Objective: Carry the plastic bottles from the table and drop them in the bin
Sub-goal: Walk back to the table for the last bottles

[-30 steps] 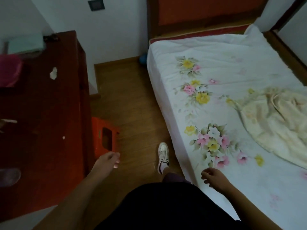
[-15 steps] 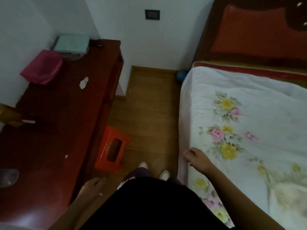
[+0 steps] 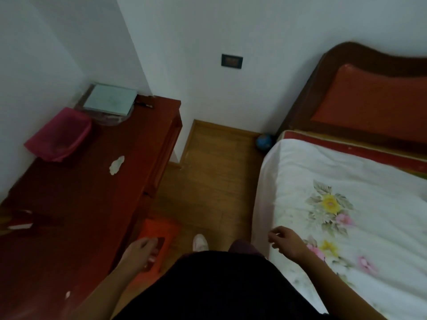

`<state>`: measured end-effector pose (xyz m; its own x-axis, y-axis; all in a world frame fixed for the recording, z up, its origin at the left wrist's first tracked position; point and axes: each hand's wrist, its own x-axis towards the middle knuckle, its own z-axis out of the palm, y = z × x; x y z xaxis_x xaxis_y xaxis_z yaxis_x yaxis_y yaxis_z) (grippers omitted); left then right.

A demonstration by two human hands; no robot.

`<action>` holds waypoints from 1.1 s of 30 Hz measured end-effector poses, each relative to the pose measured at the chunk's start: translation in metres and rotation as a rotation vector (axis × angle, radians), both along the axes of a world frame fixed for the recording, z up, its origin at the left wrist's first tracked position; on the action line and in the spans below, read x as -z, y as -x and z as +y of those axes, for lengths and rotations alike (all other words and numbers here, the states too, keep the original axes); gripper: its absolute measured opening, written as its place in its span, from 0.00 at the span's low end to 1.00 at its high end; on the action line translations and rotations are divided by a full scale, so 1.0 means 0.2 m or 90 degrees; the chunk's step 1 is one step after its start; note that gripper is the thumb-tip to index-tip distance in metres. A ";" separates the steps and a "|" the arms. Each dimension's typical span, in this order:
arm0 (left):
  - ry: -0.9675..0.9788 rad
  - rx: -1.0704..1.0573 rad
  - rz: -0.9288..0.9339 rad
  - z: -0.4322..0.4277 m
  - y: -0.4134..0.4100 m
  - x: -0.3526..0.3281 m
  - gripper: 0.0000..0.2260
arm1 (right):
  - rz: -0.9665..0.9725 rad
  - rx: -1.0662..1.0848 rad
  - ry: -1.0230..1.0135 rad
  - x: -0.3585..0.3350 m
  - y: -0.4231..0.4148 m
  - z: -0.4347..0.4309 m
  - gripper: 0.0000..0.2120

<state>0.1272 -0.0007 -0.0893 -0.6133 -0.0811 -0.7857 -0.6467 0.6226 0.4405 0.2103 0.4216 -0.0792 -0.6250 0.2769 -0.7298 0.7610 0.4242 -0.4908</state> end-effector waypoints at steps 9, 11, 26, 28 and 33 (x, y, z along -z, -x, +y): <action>-0.035 -0.055 0.106 0.34 0.50 -0.17 0.13 | -0.013 -0.075 -0.007 0.00 0.56 0.32 0.06; -0.035 -0.122 0.102 0.38 0.51 -0.20 0.12 | -0.011 -0.114 0.003 -0.01 0.73 0.33 0.07; 0.077 -0.568 0.219 0.25 0.05 -0.39 0.10 | 0.063 -0.615 0.138 -0.28 1.72 -0.48 0.04; 0.101 -0.635 0.254 0.20 -0.04 -0.43 0.11 | 0.073 -0.685 0.150 -0.33 1.77 -0.68 0.03; 0.132 -0.758 0.322 0.05 -0.26 -0.53 0.12 | 0.143 -0.793 0.177 -0.45 1.75 -1.12 0.08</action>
